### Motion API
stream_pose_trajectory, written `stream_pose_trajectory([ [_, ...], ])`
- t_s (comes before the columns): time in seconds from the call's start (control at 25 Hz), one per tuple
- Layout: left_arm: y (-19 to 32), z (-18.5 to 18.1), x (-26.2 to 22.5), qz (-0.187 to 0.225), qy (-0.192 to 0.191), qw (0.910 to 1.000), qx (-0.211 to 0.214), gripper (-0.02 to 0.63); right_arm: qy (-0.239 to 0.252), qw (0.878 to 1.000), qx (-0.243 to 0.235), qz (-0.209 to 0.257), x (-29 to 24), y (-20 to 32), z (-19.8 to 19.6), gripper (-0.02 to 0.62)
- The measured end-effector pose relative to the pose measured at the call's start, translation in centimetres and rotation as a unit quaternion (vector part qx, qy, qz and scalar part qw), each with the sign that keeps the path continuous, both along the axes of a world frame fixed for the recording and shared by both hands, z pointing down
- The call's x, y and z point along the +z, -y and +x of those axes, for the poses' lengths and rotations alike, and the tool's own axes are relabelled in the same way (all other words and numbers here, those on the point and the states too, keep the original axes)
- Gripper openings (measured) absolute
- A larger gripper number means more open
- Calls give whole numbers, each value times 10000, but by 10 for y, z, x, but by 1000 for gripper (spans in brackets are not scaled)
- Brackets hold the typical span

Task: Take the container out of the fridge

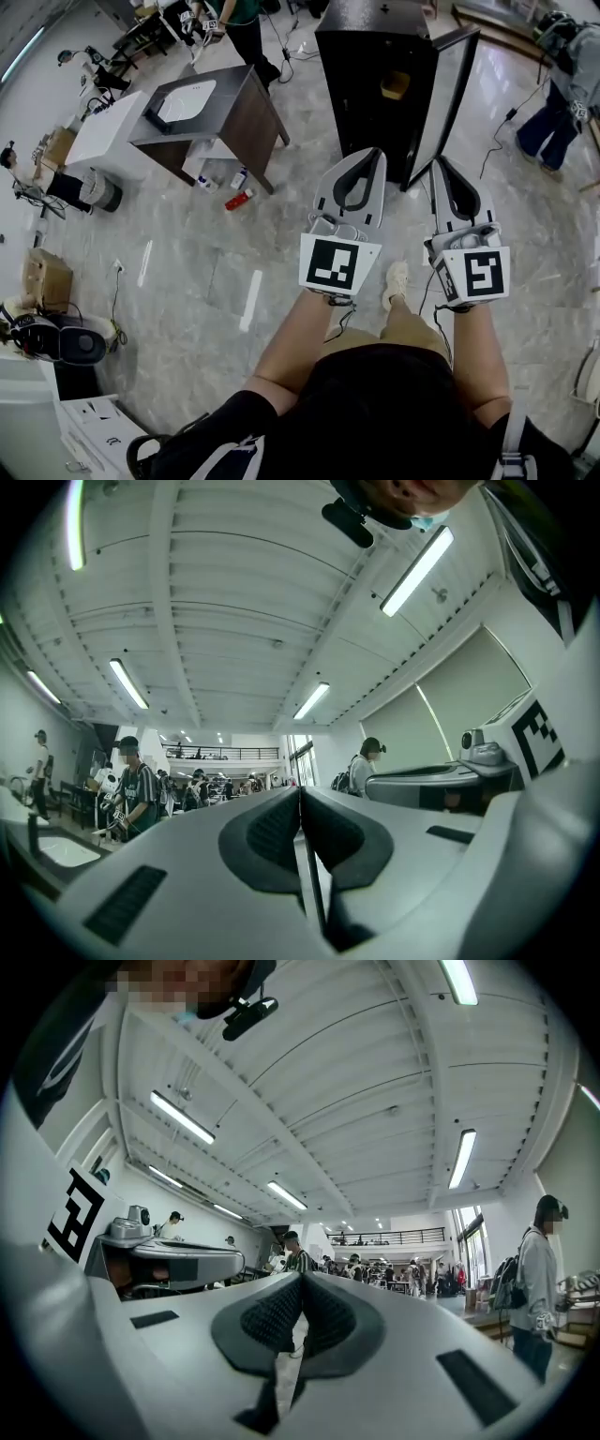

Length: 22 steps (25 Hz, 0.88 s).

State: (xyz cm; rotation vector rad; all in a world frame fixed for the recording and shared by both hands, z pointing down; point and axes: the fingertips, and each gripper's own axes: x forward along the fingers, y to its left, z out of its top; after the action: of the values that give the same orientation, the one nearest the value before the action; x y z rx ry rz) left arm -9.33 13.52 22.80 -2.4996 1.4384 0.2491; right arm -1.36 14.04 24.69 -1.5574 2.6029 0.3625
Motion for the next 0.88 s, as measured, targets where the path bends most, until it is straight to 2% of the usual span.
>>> stream_pose_trajectory([
  [0.4, 131, 46, -16, 12, 152, 9999, -65, 23, 196, 9997, -39, -103, -13, 138, 47, 35],
  [0.88, 266, 71, -3, -74, 492, 9983, -301, 25, 231, 9986, -396, -249, -3, 277, 58, 35],
])
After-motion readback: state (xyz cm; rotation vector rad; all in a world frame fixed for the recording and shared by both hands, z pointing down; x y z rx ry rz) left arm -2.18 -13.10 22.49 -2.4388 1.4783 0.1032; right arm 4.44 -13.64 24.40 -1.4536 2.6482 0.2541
